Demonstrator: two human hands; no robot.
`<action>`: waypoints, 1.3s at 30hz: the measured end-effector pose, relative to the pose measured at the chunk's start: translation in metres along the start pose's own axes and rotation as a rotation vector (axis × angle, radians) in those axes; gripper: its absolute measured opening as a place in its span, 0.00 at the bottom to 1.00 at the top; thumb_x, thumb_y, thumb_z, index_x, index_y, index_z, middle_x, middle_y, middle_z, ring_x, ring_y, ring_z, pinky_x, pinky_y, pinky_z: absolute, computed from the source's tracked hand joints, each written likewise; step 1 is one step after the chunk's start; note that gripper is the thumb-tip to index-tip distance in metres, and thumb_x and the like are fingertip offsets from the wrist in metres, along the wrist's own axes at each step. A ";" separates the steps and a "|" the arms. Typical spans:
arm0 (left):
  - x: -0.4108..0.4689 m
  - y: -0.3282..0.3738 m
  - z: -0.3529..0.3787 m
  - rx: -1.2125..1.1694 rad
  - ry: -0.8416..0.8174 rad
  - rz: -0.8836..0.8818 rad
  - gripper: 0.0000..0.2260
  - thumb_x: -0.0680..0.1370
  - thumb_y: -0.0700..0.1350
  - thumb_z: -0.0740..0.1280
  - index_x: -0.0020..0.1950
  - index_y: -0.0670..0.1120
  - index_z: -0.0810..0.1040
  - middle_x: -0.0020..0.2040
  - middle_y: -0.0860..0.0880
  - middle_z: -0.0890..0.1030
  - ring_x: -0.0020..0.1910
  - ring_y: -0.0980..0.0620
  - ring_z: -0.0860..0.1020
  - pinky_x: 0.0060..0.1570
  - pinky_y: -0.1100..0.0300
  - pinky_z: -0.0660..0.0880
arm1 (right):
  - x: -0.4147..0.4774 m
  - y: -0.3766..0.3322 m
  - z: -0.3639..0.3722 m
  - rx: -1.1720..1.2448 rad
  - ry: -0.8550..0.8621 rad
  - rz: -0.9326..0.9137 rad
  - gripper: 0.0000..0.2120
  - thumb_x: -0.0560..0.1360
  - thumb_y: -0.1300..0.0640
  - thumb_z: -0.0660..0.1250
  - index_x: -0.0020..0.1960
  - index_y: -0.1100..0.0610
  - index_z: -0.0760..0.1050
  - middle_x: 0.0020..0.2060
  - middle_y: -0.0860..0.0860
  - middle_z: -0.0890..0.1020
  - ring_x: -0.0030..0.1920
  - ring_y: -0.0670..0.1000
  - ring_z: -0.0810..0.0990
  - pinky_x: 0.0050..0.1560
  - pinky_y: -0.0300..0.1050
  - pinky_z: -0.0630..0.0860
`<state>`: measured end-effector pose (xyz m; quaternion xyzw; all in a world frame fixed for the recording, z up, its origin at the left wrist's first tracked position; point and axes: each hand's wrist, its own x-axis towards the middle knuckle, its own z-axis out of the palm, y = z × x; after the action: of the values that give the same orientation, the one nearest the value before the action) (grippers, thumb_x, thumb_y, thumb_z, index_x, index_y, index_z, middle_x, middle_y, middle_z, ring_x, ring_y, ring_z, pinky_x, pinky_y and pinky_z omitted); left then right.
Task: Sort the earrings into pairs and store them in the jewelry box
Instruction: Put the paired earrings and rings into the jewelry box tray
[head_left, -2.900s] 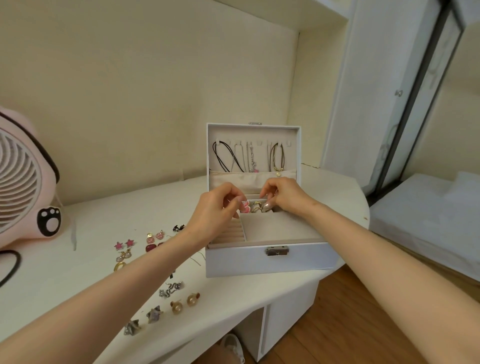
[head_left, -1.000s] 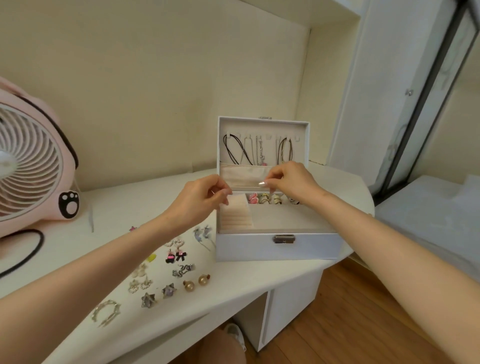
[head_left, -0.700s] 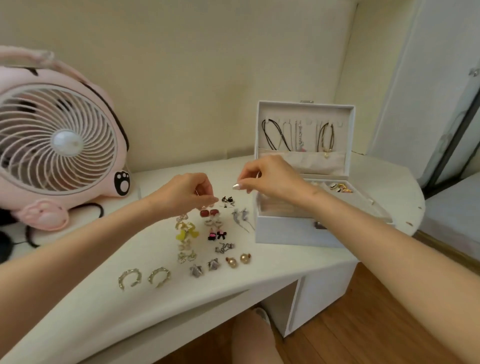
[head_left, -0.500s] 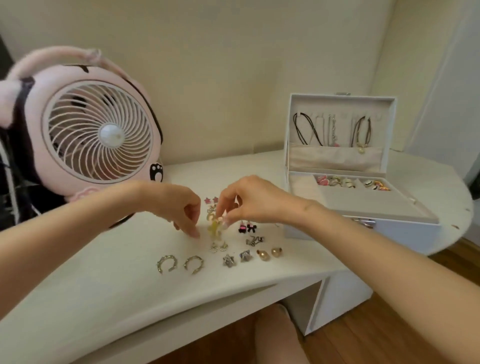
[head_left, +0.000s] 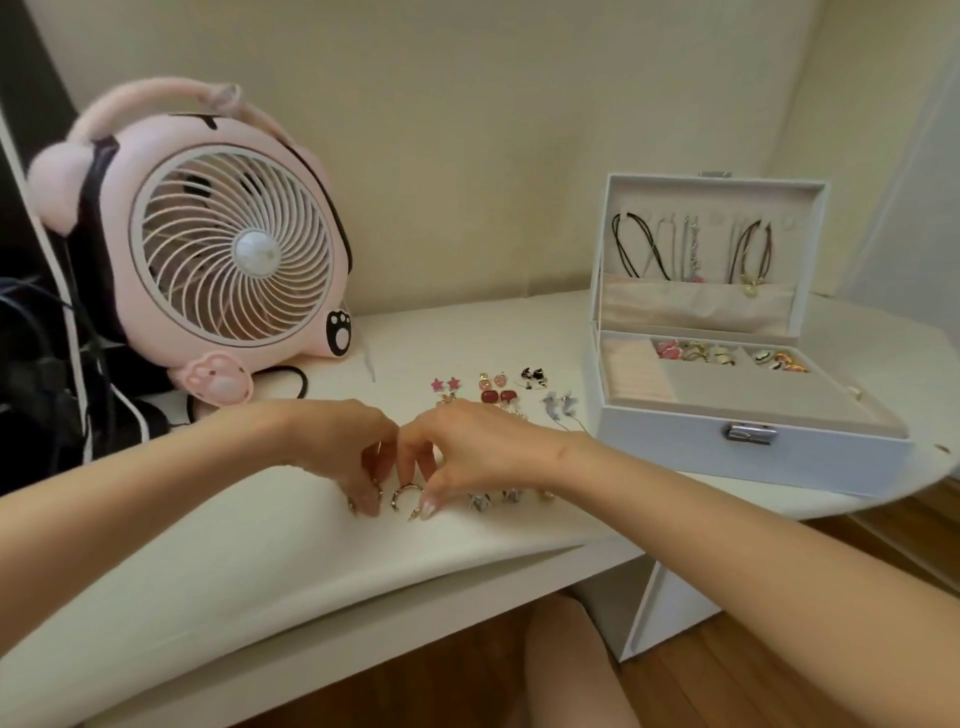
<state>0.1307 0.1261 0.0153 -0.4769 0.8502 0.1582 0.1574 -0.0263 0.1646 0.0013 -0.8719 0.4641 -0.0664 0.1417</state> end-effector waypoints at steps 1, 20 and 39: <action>0.000 -0.001 0.000 -0.017 0.007 -0.002 0.15 0.68 0.48 0.75 0.49 0.46 0.74 0.41 0.55 0.77 0.36 0.58 0.73 0.29 0.74 0.67 | 0.001 0.000 0.000 0.016 0.002 0.005 0.13 0.66 0.53 0.76 0.48 0.51 0.76 0.43 0.48 0.81 0.41 0.46 0.75 0.39 0.42 0.70; 0.046 0.084 -0.032 -0.585 0.636 0.407 0.06 0.74 0.39 0.69 0.41 0.42 0.73 0.31 0.49 0.79 0.26 0.57 0.78 0.26 0.62 0.73 | -0.072 0.072 -0.049 0.400 0.668 0.231 0.08 0.65 0.65 0.75 0.37 0.60 0.76 0.37 0.55 0.83 0.40 0.55 0.82 0.43 0.50 0.79; 0.151 0.202 -0.046 -0.591 0.725 0.693 0.04 0.75 0.39 0.67 0.42 0.46 0.75 0.34 0.55 0.78 0.32 0.62 0.75 0.35 0.72 0.69 | -0.159 0.227 -0.100 0.213 0.853 0.689 0.07 0.67 0.70 0.72 0.39 0.59 0.82 0.30 0.46 0.80 0.29 0.39 0.77 0.33 0.26 0.71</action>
<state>-0.1233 0.0921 0.0181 -0.2183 0.8759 0.2575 -0.3446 -0.3198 0.1575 0.0283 -0.5466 0.7290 -0.4099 0.0423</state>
